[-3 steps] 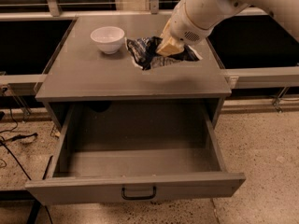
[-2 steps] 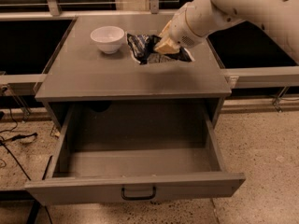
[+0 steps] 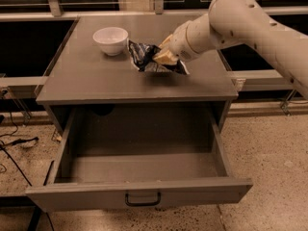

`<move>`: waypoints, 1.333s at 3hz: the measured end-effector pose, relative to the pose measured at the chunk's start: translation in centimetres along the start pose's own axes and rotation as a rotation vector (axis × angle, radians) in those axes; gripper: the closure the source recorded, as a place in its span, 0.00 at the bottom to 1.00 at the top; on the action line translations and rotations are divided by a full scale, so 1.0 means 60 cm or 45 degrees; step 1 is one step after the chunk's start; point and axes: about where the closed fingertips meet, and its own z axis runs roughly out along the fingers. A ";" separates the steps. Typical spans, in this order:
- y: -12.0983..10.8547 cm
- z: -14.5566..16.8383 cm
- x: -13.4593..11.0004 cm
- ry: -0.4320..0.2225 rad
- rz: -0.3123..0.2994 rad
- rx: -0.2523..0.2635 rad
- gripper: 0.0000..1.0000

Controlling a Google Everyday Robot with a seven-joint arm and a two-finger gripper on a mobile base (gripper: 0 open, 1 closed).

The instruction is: Pick blue chip bag from top drawer and place on counter

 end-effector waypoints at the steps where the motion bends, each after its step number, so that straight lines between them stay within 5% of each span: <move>1: 0.012 0.025 0.019 0.000 0.039 -0.031 1.00; 2: 0.028 0.047 0.036 0.033 0.056 -0.067 1.00; 4: 0.028 0.047 0.036 0.033 0.056 -0.068 0.58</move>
Offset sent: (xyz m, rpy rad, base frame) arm 0.0013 0.0044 -0.0592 -0.0264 0.1143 -0.0105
